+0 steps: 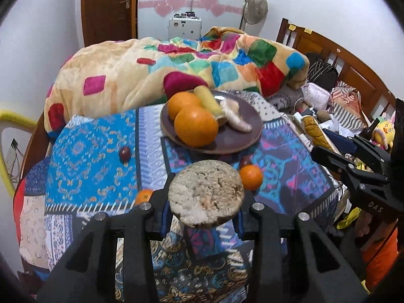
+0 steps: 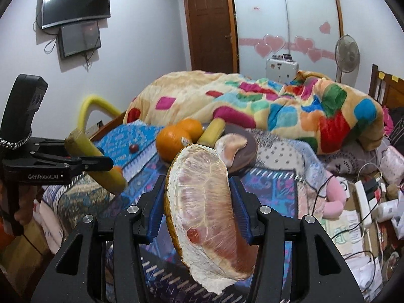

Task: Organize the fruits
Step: 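Carry the cylinder and pomelo segment onto the brown plate with both tools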

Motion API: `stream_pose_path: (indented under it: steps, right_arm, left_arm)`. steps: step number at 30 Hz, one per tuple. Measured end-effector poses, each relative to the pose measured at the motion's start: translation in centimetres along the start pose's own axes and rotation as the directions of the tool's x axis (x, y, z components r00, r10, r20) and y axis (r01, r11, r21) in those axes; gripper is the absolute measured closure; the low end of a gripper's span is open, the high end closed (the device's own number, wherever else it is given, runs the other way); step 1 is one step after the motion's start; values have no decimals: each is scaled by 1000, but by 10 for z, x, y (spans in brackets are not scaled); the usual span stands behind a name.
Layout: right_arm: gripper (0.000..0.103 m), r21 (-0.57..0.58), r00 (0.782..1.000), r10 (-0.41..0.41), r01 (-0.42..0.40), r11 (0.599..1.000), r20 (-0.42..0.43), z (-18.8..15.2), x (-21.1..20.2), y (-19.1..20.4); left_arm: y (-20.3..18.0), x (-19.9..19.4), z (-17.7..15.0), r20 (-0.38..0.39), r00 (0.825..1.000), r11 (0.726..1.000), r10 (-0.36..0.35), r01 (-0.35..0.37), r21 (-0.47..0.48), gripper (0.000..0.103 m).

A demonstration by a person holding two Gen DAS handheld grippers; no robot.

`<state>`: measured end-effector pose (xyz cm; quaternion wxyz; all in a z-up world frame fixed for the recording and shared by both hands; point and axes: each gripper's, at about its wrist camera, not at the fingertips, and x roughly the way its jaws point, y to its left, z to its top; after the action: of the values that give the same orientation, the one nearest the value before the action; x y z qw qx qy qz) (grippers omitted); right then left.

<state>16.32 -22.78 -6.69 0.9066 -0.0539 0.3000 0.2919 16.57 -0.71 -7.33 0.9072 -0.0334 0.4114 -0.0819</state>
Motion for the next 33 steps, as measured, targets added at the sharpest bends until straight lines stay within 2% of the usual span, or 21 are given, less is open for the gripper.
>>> stream_pose_path:
  steps: [7,17,25,30,33]
  right_arm:
    - [57,13,999,-26,25,1000,36,16,6,-10]
    - [57,20,997,-60,59,998,50,29,24,-29]
    - [57,-26,995,-102,103,994,16,29,44,-41]
    - [57,-21,995,-104,104,994,-10,29,59,-55]
    - [57,-24,994,-105,105,994,-24,30,70,-60]
  left_arm:
    - [-19,6,23,22,999,999,-25,24,41,65]
    - [-46,39,54,20,999,995,-51,49,85,65]
    - [-53,73,77,-14,1000,991,-20,22,131,65]
    - [-49,95,87,-46,998,992,-51,56,111,65]
    - [-48,108,92,-46,998,993,-33,37,110,65]
